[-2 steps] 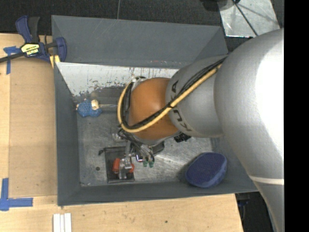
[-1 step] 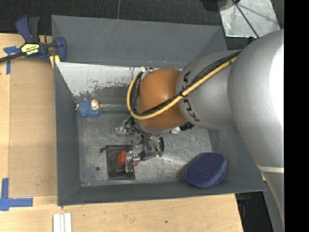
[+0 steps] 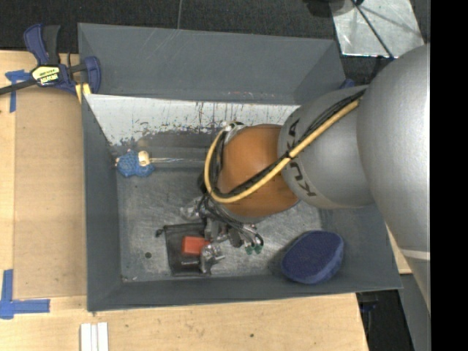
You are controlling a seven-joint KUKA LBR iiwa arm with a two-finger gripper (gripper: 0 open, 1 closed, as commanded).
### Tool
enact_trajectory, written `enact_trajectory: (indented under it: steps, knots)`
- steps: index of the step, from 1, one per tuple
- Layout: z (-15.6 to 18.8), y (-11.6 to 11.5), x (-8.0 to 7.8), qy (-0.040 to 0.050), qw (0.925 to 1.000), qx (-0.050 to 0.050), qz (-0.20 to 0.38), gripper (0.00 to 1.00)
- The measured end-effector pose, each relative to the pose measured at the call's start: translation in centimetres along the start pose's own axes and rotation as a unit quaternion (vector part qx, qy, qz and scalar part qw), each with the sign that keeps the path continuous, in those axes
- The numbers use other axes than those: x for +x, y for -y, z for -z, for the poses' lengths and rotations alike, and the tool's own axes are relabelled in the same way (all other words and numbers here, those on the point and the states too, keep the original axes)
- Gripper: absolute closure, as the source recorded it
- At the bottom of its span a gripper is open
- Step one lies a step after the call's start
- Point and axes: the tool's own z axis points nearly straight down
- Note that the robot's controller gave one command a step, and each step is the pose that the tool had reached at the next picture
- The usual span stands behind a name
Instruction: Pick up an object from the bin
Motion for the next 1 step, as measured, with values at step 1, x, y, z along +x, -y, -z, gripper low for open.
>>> enact_trajectory:
  steps: [1]
  knots:
    - [-0.16,-0.34,-2.54,-0.0109,0.9999,0.001,0.009,0.0]
